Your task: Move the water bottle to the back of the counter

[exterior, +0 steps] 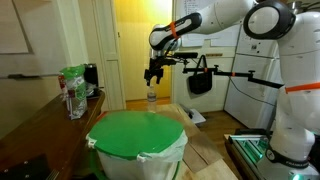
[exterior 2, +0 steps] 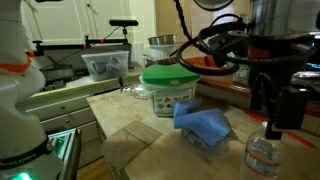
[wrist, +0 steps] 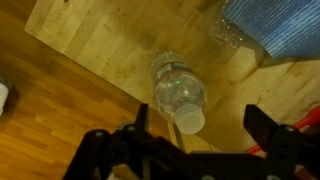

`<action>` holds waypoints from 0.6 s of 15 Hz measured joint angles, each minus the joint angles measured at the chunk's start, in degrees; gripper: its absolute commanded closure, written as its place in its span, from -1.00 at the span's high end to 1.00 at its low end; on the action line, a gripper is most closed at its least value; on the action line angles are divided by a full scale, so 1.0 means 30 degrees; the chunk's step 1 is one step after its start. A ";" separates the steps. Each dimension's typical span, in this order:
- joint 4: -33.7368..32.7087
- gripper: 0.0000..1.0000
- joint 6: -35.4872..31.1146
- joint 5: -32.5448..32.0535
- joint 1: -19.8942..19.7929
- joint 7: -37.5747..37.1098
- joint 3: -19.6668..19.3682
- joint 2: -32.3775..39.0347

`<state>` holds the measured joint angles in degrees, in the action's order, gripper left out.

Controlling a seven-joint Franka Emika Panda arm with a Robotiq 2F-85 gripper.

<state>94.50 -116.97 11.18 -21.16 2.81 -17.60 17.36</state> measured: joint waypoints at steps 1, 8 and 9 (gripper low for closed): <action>-0.0010 0.69 -0.0097 0.0001 -0.0016 -0.0045 0.0004 0.0032; -0.0118 0.33 -0.0380 0.0001 -0.0017 -0.0184 0.0106 0.0149; -0.0151 0.17 -0.0380 0.0001 -0.0017 -0.0184 0.0111 0.0170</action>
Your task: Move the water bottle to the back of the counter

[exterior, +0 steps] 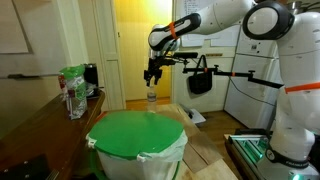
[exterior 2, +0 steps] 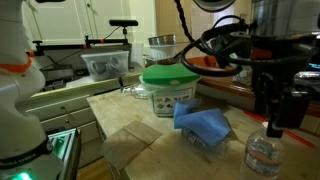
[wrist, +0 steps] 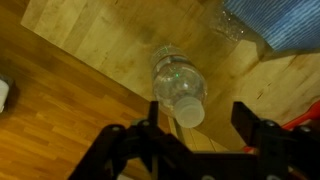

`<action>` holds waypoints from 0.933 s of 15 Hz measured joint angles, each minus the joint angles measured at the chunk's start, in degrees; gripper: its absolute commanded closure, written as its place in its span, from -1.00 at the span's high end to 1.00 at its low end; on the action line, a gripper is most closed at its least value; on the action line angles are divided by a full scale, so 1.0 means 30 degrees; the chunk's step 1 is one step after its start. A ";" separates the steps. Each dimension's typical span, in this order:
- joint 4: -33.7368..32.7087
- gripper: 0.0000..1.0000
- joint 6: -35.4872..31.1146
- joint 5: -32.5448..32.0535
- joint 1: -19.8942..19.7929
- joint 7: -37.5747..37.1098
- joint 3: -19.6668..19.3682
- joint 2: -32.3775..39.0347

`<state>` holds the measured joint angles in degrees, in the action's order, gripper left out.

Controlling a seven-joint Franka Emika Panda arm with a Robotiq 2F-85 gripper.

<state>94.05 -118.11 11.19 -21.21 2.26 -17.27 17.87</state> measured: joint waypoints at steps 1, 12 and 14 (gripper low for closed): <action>-0.0046 0.28 0.0000 0.0000 -0.0003 -0.0001 0.0002 0.0027; -0.0371 -0.12 0.0000 0.0000 -0.0260 0.0000 0.0050 0.0523; -0.0390 -0.17 0.0000 0.0000 -0.0263 0.0000 0.0066 0.0526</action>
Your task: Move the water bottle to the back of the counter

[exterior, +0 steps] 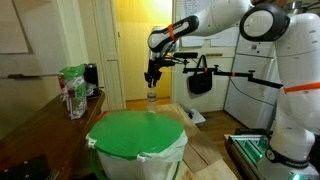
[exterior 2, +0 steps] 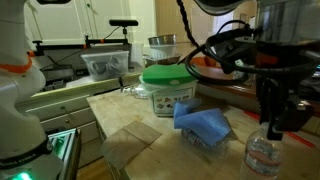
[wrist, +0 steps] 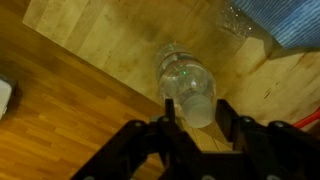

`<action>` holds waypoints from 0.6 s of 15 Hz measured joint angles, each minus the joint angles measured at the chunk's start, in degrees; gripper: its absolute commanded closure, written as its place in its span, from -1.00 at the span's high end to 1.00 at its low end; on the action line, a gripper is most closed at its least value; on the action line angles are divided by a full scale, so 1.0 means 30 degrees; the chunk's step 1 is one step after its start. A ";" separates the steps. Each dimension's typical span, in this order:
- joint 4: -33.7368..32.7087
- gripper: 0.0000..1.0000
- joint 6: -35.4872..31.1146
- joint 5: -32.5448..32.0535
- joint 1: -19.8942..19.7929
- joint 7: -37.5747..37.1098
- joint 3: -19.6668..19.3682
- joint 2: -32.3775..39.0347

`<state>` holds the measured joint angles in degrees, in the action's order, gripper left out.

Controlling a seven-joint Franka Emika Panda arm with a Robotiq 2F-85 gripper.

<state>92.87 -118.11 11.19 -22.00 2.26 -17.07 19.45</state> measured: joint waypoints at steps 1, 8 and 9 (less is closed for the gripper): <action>-0.0022 -0.20 0.0000 0.0000 0.0000 0.0000 0.0007 0.0000; -0.0335 -0.78 0.0000 -0.0002 0.0000 0.0001 0.0029 0.0000; -0.0361 -0.62 0.0000 -0.0003 -0.0001 0.0001 0.0030 -0.0001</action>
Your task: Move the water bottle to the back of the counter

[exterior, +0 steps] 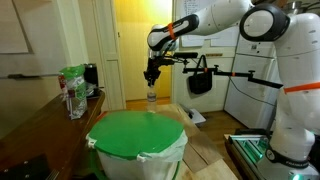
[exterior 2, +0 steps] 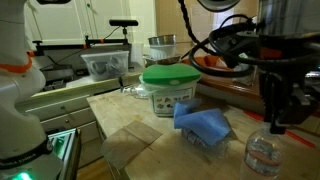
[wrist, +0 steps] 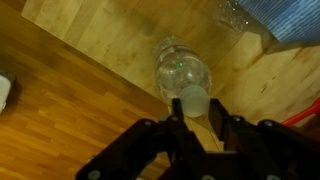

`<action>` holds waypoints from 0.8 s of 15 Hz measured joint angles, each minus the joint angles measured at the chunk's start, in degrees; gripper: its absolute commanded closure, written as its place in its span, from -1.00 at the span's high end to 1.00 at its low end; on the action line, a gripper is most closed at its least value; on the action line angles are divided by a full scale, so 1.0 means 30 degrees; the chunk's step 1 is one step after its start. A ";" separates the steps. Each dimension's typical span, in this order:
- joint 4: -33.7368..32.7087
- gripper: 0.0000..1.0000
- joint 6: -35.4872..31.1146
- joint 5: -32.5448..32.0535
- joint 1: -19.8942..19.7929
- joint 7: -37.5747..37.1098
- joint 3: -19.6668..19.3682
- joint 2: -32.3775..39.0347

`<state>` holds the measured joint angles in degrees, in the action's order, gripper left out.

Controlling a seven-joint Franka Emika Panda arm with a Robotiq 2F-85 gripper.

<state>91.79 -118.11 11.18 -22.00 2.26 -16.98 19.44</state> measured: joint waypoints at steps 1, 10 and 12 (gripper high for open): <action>-0.0016 -0.26 0.0000 0.0000 0.0000 0.0000 0.0003 0.0004; -0.0042 -0.85 0.0000 -0.0001 -0.0015 0.0001 0.0056 0.0050; -0.0044 -0.85 0.0000 -0.0001 -0.0042 0.0001 0.0062 0.0052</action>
<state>91.66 -118.11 11.17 -22.13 2.27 -16.79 19.60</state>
